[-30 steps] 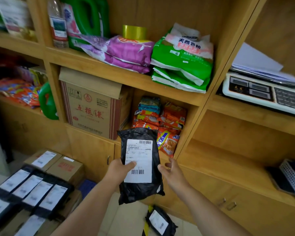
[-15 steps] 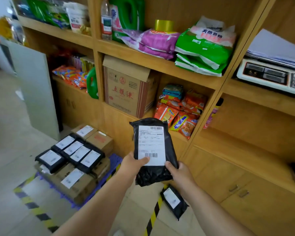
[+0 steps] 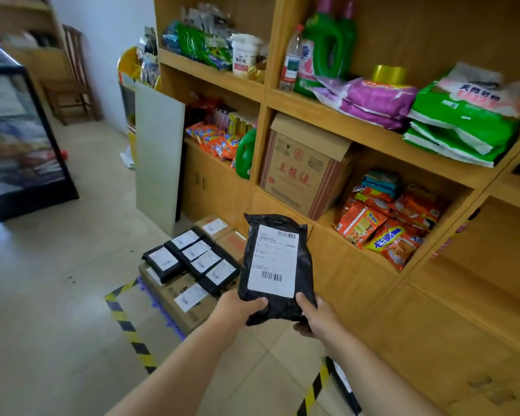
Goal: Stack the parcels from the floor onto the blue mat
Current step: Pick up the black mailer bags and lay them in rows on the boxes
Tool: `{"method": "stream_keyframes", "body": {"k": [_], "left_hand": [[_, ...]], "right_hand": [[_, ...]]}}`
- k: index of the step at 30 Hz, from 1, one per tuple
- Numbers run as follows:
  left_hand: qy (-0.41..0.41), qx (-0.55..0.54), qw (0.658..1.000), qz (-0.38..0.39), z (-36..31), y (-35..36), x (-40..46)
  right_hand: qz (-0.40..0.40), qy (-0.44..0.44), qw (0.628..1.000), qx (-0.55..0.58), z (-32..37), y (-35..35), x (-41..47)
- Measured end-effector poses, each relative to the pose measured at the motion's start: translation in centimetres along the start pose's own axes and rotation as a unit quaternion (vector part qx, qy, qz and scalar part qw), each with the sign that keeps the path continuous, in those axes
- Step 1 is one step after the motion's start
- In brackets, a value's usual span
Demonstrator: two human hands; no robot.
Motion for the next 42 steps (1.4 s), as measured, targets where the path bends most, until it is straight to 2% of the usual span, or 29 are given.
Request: {"method": "stream_keyframes", "body": {"k": [6,11,17,21,23,25,27,30,32,36,42], "left_hand": [[0.025,0.017,0.999,-0.036,-1.8,-13.3,1.7],[0.0,0.041,0.996,-0.082,-2.1,-24.4,4.3],[-0.037,0.021,0.991,-0.128,-2.3,-32.2,6.9],[0.013,0.114,0.978,-0.177,-3.7,-34.9,10.9],[0.069,0.238,0.953,-0.172,-5.8,-35.3,12.9],[0.156,0.381,0.897,-0.161,-8.6,-34.9,14.7],[0.219,0.466,0.847,-0.131,-11.2,-34.4,16.9],[0.217,0.55,0.802,-0.085,-14.1,-34.5,21.2],[0.198,0.584,0.784,-0.065,-15.6,-35.0,24.4],[0.166,0.589,0.789,-0.053,-17.8,-36.6,30.2],[0.104,0.528,0.843,0.004,-20.4,-38.9,36.9]], "right_hand": [[0.034,0.006,0.999,0.031,4.0,12.5,0.9],[0.054,0.038,0.996,0.06,6.1,22.6,2.7],[0.038,0.058,0.996,0.056,7.9,28.3,4.4],[0.036,0.036,0.999,0.001,9.2,29.7,7.0],[0.054,0.022,0.998,-0.032,10.2,30.5,8.6],[0.071,0.022,0.995,-0.068,11.1,31.5,10.7],[0.093,0.026,0.992,-0.084,12.0,32.6,13.1],[0.12,0.044,0.987,-0.098,13.4,34.5,17.1],[0.148,0.044,0.983,-0.096,14.9,35.6,19.3],[0.192,0.032,0.977,-0.092,17.4,36.8,23.7],[0.209,0.044,0.971,-0.112,20.7,37.9,29.8]]}}
Point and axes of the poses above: each hand's wrist, its own x-axis towards the middle knuckle, its own y-axis out of the palm, z = x × y, the point moved 4 cm from there along x, towards the middle knuckle, and after that the axes turned 3 degrees about -z, right-handed, at the moved point
